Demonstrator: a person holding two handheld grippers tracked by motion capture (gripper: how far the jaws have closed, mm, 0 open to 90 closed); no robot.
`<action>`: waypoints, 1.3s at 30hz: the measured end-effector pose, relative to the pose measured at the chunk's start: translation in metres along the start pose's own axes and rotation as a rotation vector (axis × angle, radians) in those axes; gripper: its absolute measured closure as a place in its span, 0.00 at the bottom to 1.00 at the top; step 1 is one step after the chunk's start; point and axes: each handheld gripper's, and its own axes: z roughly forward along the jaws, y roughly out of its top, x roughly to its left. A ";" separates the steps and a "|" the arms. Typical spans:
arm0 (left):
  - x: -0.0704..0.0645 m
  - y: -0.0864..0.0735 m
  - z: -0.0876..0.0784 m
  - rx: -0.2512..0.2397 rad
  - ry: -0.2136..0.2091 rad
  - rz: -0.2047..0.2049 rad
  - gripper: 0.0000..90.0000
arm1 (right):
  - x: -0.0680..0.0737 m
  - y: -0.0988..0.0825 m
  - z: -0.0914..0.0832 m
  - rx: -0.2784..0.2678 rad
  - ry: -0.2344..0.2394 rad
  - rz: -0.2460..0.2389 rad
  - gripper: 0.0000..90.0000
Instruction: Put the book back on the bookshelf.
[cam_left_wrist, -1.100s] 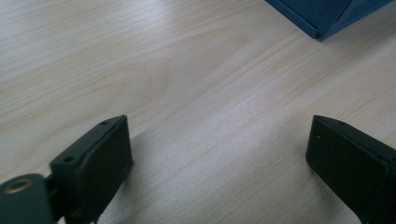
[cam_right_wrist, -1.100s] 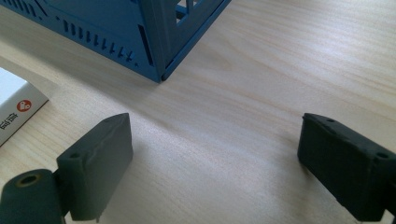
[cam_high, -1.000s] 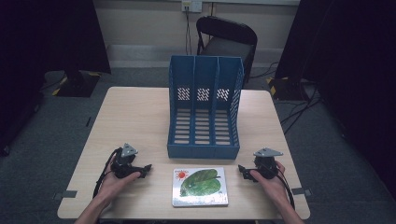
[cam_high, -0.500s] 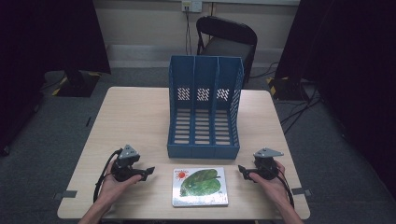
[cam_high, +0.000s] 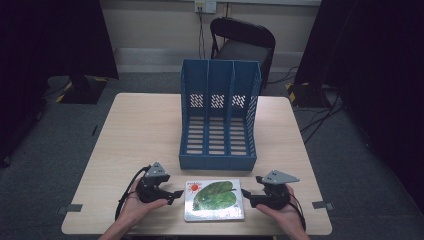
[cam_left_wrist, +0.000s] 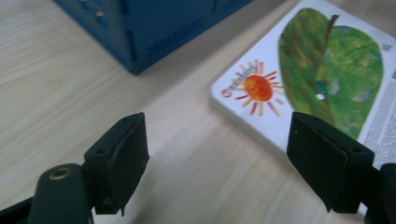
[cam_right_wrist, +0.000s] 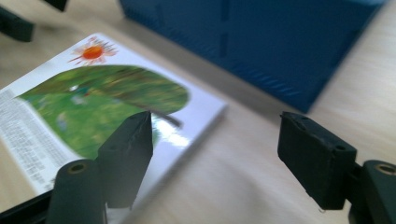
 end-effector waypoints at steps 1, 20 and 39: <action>-0.002 0.001 0.002 0.006 -0.018 -0.006 0.23 | 0.003 0.000 0.002 0.013 0.013 -0.009 0.29; -0.015 -0.001 0.027 0.031 -0.089 -0.045 0.27 | 0.013 -0.002 0.031 0.172 0.164 -0.018 0.24; -0.014 0.007 0.037 0.018 -0.043 -0.045 0.34 | 0.017 -0.004 0.035 0.171 0.193 -0.037 0.19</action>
